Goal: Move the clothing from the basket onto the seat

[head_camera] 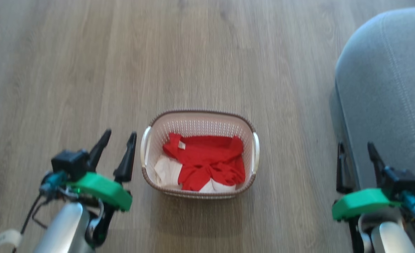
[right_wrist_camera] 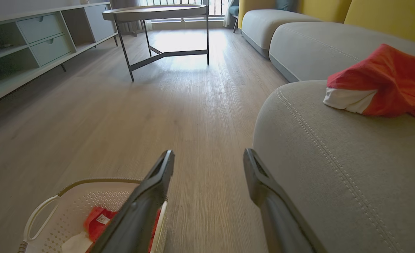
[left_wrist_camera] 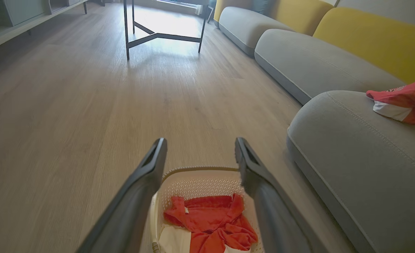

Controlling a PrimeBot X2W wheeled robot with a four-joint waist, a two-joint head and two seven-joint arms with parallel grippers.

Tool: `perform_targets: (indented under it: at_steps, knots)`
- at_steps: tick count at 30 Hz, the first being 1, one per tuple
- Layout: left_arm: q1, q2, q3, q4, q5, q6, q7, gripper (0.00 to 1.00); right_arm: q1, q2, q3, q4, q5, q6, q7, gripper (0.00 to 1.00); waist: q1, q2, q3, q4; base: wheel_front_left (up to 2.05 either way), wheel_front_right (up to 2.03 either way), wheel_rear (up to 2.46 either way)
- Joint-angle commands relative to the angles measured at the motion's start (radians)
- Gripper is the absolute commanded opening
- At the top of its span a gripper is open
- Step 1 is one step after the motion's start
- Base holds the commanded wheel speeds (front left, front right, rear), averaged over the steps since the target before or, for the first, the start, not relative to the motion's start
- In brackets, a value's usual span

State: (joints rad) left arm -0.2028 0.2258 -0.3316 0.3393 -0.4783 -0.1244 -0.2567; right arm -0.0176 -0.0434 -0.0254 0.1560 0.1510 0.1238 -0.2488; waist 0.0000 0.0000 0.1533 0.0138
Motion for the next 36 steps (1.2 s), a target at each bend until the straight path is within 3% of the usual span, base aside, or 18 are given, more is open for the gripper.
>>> perform_targets:
  at_steps: [1, 20, 28, 36]
  knots:
    - [-0.074, 0.032, 0.026, -0.034, -0.007, -0.006, -0.005, 1.0, -0.05, -0.007, 0.019, -0.042, -0.002, 0.007, -0.013, 1.0, 0.0, 0.0, 0.049, -0.008, 0.0, 0.0, 0.0]
    - [-0.448, 0.104, -0.13, -0.005, 0.004, -0.006, 0.026, 1.0, -0.363, -0.007, 0.002, -0.178, 0.023, 0.007, -0.013, 1.0, 0.0, 0.0, 0.554, -0.057, 0.0, 0.0, 0.0]
    - [-0.606, 0.07, -0.198, 0.097, 0.041, -0.004, 0.085, 1.0, -0.431, -0.007, 0.028, -0.189, 0.048, 0.007, -0.013, 1.0, 0.0, 0.0, 0.653, -0.083, 0.0, 0.0, 0.0]
    - [-0.75, 0.011, -0.254, 0.236, 0.096, 0.028, 0.189, 1.0, -0.438, -0.007, 0.05, -0.2, 0.073, 0.007, -0.013, 1.0, 0.0, 0.0, 0.728, -0.128, 0.0, 0.0, 0.0]
